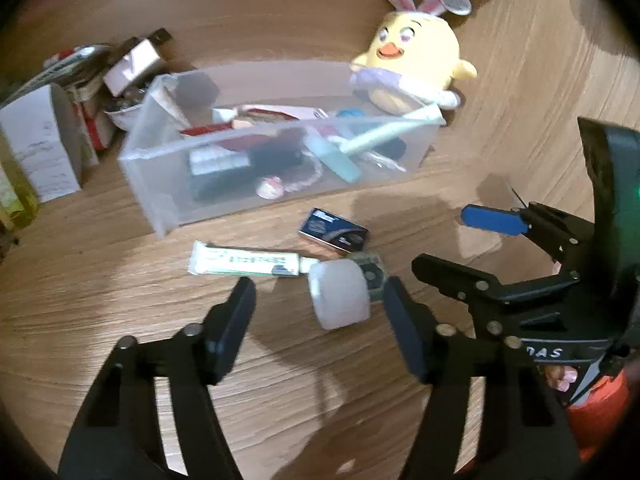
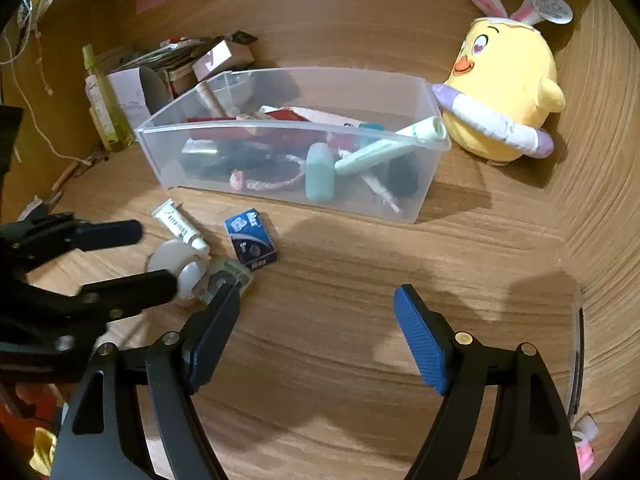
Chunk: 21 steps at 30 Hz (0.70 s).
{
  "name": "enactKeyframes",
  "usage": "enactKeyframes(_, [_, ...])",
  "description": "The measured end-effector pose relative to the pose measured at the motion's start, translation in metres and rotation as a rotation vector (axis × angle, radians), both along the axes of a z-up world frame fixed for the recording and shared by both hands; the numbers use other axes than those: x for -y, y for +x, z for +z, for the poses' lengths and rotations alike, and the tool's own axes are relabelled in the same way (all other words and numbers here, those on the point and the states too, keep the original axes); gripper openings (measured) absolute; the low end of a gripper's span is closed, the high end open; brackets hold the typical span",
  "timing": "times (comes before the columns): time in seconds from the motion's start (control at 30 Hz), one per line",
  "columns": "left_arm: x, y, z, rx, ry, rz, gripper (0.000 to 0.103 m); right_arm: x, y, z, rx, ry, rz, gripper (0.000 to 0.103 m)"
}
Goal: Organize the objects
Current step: 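Withdraw both tools from the box toward the remaining items, then grasp the white tape roll with left tool while right tool grasps the small tape reel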
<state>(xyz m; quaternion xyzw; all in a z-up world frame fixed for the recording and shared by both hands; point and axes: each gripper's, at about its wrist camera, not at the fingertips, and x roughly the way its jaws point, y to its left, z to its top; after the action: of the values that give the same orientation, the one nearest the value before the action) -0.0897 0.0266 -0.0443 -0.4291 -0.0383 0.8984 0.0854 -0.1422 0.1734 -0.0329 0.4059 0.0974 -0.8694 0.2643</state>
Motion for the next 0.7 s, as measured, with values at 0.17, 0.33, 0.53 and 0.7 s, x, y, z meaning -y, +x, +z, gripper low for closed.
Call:
enactKeyframes(0.17, [0.003, -0.005, -0.011, 0.033, 0.039, -0.007, 0.024, 0.006, 0.004, -0.005, 0.037, -0.012, 0.028, 0.076])
enactKeyframes(0.33, [0.019, 0.004, -0.008, 0.012, 0.05, 0.032, 0.024, 0.025, 0.008, -0.006, 0.043, -0.003, 0.075, 0.076])
enactKeyframes(0.53, [0.036, 0.016, -0.001, -0.019, 0.045, 0.076, 0.024, 0.052, 0.011, -0.009, 0.042, 0.038, 0.121, 0.067])
enactKeyframes(0.7, [0.041, 0.017, 0.0, -0.031, 0.056, 0.087, 0.024, 0.065, 0.012, -0.016, 0.026, 0.099, 0.128, 0.04])
